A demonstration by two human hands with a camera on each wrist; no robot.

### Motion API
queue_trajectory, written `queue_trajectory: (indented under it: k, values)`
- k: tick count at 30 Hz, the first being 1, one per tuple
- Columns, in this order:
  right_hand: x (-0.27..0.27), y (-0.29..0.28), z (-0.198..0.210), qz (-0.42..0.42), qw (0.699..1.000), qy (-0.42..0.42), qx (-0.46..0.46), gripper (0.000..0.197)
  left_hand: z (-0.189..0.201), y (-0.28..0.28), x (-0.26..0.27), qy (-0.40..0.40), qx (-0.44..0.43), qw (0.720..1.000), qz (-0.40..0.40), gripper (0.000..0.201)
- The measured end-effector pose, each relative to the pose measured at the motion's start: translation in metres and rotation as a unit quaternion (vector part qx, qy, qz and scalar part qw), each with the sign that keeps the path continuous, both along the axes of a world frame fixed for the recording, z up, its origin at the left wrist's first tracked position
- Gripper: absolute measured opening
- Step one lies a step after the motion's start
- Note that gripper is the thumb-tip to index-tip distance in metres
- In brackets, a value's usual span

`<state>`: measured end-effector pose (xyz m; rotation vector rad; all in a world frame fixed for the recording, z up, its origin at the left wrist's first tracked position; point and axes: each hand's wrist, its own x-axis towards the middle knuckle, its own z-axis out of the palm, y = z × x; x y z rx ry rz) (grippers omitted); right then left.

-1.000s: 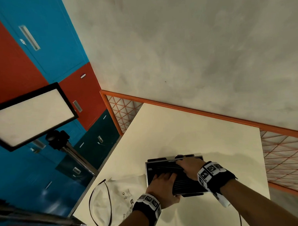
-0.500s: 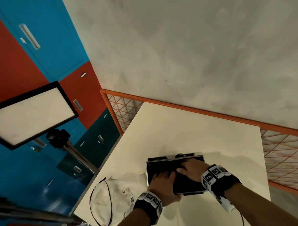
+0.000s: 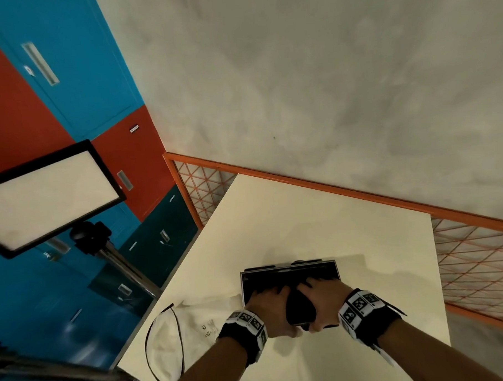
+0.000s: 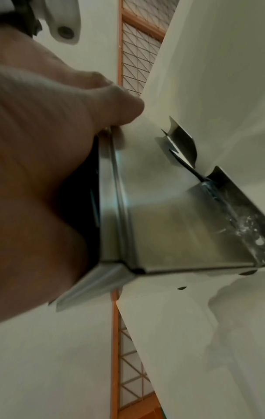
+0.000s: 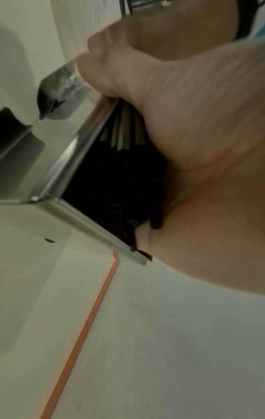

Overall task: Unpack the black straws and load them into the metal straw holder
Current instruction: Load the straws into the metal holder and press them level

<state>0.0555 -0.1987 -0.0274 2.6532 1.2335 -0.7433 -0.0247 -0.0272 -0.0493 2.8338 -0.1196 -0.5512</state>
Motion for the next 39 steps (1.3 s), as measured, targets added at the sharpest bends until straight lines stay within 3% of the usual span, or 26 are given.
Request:
queue_trajectory:
  k: [11,19,25,29,34,39]
  values:
    - [-0.018,0.002,0.002,0.009,0.997,-0.069,-0.022,0.084,0.001,0.002,-0.005,0.01,-0.025,1.0,-0.003,0.086]
    - [-0.011,0.008,0.014,-0.009,0.999,0.015,-0.04,0.091,-0.006,0.002,-0.008,0.004,-0.023,1.0,-0.006,0.092]
    - [0.002,0.014,0.019,-0.015,0.995,0.093,-0.043,0.099,0.004,0.002,0.001,0.043,-0.022,0.999,-0.015,0.088]
    - [0.008,0.016,0.022,-0.02,0.989,0.139,-0.041,0.093,0.0,0.004,0.006,0.054,-0.033,0.998,-0.016,0.094]
    - [0.012,0.016,0.021,-0.006,0.987,0.155,-0.031,0.091,0.004,0.004,0.014,0.103,-0.059,0.993,-0.026,0.101]
    - [0.012,0.012,0.02,0.002,0.988,0.157,0.0,0.087,0.016,0.003,0.022,0.143,-0.07,0.986,-0.053,0.093]
